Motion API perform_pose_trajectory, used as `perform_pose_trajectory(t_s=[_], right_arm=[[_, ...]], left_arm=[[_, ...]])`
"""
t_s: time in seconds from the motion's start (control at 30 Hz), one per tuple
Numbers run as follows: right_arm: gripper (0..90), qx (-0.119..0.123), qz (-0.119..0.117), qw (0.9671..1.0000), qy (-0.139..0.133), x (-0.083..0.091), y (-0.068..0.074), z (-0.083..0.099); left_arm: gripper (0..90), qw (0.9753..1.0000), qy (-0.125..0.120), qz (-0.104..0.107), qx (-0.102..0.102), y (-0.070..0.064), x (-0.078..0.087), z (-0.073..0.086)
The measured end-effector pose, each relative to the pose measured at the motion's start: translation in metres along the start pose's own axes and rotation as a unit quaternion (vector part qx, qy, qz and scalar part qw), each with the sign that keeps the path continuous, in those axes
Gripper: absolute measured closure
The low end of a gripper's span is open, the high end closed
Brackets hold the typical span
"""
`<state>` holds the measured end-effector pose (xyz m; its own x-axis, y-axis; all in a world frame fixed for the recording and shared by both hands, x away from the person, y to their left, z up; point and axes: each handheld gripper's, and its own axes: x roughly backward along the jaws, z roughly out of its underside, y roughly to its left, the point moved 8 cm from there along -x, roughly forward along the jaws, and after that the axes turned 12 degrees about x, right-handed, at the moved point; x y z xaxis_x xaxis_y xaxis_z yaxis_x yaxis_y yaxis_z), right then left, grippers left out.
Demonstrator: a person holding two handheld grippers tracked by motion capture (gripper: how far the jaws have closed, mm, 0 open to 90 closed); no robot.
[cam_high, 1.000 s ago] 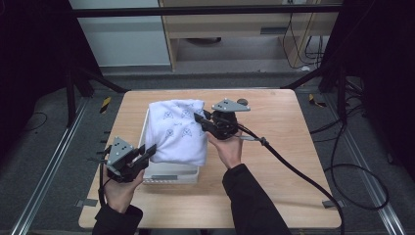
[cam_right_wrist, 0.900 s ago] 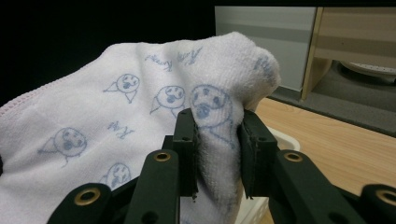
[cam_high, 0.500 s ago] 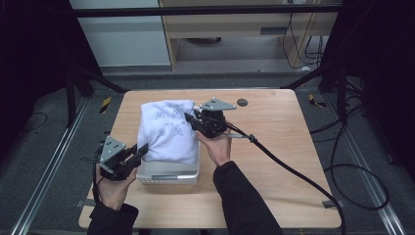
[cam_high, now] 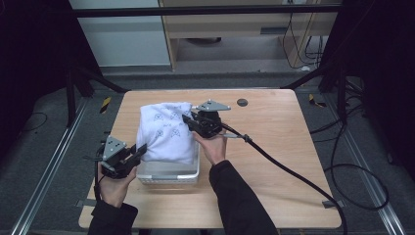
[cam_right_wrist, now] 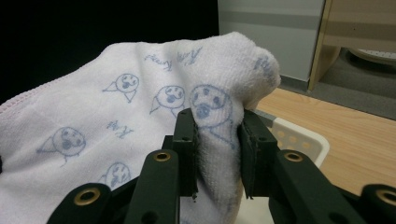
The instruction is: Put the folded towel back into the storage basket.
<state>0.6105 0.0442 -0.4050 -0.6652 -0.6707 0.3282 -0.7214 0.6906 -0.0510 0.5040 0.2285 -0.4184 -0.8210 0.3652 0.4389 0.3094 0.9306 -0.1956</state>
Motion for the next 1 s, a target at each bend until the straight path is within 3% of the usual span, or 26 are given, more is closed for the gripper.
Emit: perform_pose_trajectory(t_s=[1.0], right_arm=[[70.1,0.008,0.013,0.9988,0.047,-0.029,0.000,0.036]], left_arm=[[75.9,0.9984,0.049,-0.027,-0.005,0.010,-0.028,0.029]])
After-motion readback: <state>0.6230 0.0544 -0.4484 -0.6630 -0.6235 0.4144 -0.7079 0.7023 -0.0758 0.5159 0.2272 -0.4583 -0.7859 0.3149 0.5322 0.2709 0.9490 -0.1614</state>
